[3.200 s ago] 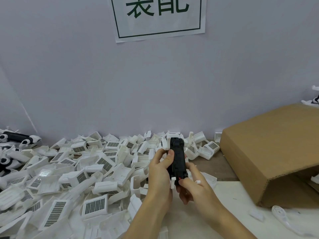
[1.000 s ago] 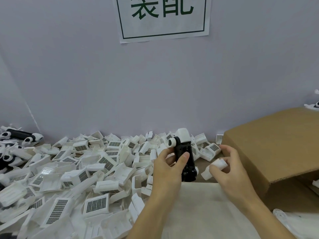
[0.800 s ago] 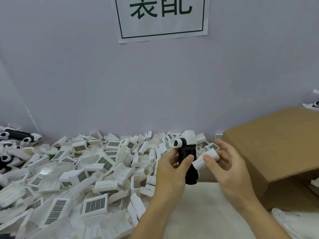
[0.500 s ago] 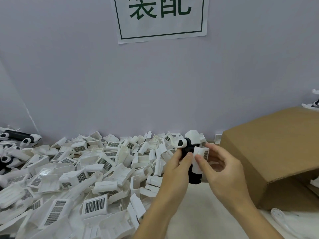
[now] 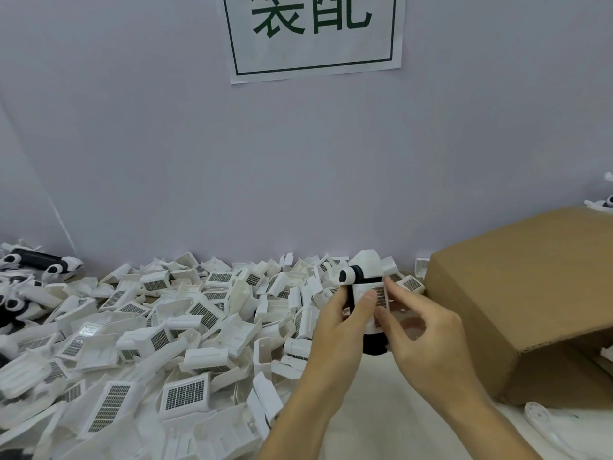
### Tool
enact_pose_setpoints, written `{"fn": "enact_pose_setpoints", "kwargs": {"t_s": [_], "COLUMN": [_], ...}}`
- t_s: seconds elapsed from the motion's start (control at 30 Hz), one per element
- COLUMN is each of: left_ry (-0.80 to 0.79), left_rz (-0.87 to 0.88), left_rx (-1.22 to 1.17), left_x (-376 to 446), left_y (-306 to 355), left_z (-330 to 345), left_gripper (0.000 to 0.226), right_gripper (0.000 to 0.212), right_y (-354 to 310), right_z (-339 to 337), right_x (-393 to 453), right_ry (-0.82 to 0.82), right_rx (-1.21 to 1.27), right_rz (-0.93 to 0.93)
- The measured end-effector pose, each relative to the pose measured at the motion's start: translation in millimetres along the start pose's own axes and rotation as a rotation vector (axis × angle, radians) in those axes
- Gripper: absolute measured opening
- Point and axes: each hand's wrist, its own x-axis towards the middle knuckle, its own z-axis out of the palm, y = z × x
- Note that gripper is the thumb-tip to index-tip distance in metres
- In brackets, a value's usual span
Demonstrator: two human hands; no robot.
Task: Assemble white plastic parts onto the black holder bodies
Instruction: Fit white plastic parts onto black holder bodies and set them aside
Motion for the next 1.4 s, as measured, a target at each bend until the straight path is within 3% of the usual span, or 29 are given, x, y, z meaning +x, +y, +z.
{"fn": "enact_pose_setpoints", "kwargs": {"t_s": [0.1, 0.2, 0.37, 0.5, 0.8, 1.13, 1.4], "left_ry": [0.06, 0.104, 0.102, 0.052, 0.061, 0.11, 0.069], "left_rz": [0.032, 0.035, 0.02, 0.019, 0.023, -0.007, -0.05], "left_rx": [-0.007, -0.03, -0.089, -0.047, 0.089, 0.167, 0.036], "left_x": [1.7, 3.4, 3.8, 3.5, 3.3, 2.6, 8.3], "left_y": [-0.5, -1.8, -2.2, -4.8, -7.1, -7.0, -14.4], "left_z": [-1.7, -2.1, -1.3, -0.1, 0.5, 0.8, -2.8], "left_gripper": [0.018, 0.018, 0.021, 0.022, 0.038, 0.047, 0.039], "right_gripper": [0.039, 0.025, 0.038, 0.041, 0.042, 0.046, 0.045], "right_y": [-0.5, -0.8, -7.2, -14.8, -16.5, -14.8, -13.2], "right_z": [2.3, 7.4, 8.3, 5.3, 11.3, 16.6, 12.1], "right_x": [-0.2, -0.1, 0.0, 2.2, 2.5, -1.8, 1.6], "right_ry": [0.022, 0.051, -0.188, -0.236, -0.139, -0.036, -0.113], "right_rx": [0.066, 0.187, 0.331, 0.579, 0.673, 0.543, 0.558], "right_rz": [0.025, 0.187, 0.317, 0.428, 0.547, 0.541, 0.548]}}
